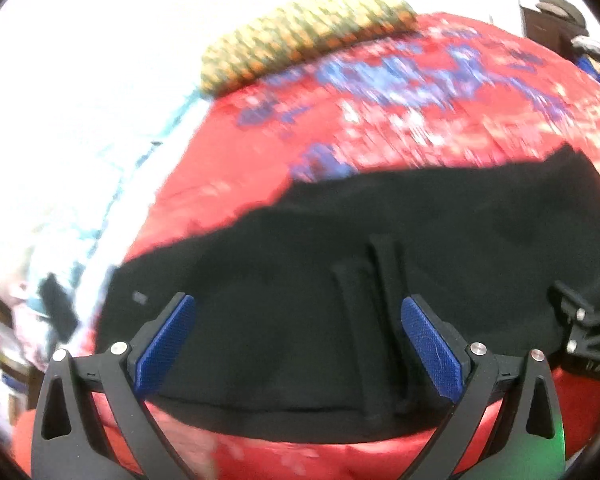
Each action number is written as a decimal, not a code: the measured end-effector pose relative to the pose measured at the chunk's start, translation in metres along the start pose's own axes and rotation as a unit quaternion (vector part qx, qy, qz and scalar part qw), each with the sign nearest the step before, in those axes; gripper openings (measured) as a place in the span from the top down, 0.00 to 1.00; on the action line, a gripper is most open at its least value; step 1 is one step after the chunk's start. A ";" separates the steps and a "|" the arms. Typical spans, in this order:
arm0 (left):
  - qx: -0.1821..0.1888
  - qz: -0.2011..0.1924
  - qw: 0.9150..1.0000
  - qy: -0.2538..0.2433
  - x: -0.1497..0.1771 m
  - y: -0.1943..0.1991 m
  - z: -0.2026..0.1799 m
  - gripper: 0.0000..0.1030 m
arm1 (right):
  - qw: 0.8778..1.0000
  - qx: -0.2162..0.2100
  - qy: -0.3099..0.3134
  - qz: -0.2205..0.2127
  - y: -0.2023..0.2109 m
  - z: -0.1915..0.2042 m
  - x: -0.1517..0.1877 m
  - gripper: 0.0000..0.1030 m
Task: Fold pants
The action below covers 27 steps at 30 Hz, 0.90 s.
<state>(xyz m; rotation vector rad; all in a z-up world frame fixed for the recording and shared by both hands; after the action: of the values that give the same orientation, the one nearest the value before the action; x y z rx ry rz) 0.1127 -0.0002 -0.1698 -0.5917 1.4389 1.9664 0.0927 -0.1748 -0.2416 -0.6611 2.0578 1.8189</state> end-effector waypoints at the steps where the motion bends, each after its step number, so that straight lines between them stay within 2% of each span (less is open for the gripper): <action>1: -0.014 -0.010 1.000 0.002 -0.006 0.006 0.005 0.00 | 1.000 0.000 0.000 0.000 0.000 0.000 0.000 0.00; 5: -0.064 -0.049 0.996 0.035 -0.033 0.032 0.037 0.00 | 1.000 0.000 0.000 0.000 0.000 0.000 0.000 0.00; 8: -0.089 -0.056 0.991 0.084 -0.055 0.045 0.075 0.00 | 1.000 0.000 0.000 0.000 0.000 0.000 0.000 0.00; 13: -0.110 -0.063 0.974 0.186 -0.091 0.068 0.149 0.00 | 1.000 0.000 0.000 0.000 0.000 0.000 0.000 0.00; 16: -0.123 -0.075 0.964 0.223 -0.104 0.085 0.180 0.00 | 1.000 0.000 0.000 0.000 0.000 0.000 0.000 0.00; 22: -0.140 -0.103 0.948 0.265 -0.124 0.126 0.227 0.00 | 1.000 0.000 0.001 0.001 0.000 0.001 0.000 0.00; 27: -0.154 -0.117 0.939 0.285 -0.139 0.149 0.253 0.00 | 1.000 0.000 0.001 0.001 0.000 0.001 0.000 0.00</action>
<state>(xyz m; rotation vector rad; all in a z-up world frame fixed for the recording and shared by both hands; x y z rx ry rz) 0.1070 0.1784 0.1014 -1.5018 1.2922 1.9196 0.0931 -0.1739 -0.2417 -0.6608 2.0599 1.8207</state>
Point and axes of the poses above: each gripper's, at about its wrist camera, not at the fingertips, and y roughly against the way its jaws point, z to its left, x to its underside, the point moved 2 cm from there along -y, roughly the way its jaws point, and after that the axes turned 9 degrees about y, right-handed, at the moved point
